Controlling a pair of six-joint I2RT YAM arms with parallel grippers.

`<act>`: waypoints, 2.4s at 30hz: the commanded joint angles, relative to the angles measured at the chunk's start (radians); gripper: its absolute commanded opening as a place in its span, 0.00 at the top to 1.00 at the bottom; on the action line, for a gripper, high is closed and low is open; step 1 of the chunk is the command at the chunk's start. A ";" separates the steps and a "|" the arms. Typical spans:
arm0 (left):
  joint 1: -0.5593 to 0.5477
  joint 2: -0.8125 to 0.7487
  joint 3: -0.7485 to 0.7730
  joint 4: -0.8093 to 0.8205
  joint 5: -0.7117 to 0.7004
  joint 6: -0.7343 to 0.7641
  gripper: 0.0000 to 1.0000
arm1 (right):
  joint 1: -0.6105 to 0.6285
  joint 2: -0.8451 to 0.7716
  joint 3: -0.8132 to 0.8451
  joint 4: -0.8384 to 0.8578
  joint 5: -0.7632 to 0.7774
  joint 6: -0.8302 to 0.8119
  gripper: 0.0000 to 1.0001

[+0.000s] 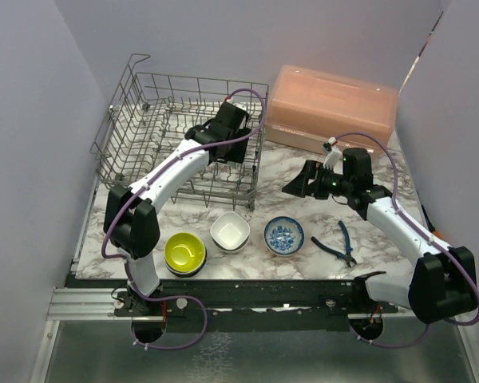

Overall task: Load the bowls into the dish rack
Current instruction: Turn the bowl upside down on the dish rack.

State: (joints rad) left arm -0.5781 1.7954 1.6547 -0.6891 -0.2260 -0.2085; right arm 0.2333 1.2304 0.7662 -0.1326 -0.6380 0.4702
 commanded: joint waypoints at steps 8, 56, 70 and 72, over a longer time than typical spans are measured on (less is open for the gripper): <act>-0.019 0.020 0.019 0.059 0.023 -0.021 1.00 | -0.005 0.004 -0.015 0.001 -0.019 -0.003 0.00; -0.109 0.092 0.032 -0.002 -0.016 0.005 0.34 | -0.005 0.013 0.005 0.001 -0.049 0.005 0.00; -0.107 0.003 -0.026 0.089 -0.048 0.011 0.05 | -0.005 0.016 0.006 0.007 -0.058 0.009 0.00; -0.107 0.002 -0.031 0.097 -0.048 0.011 0.05 | -0.005 0.017 0.006 0.009 -0.065 0.012 0.00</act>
State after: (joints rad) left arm -0.6765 1.8507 1.6375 -0.6479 -0.2920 -0.1959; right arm 0.2333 1.2362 0.7563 -0.1276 -0.6724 0.4747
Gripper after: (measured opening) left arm 0.951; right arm 0.998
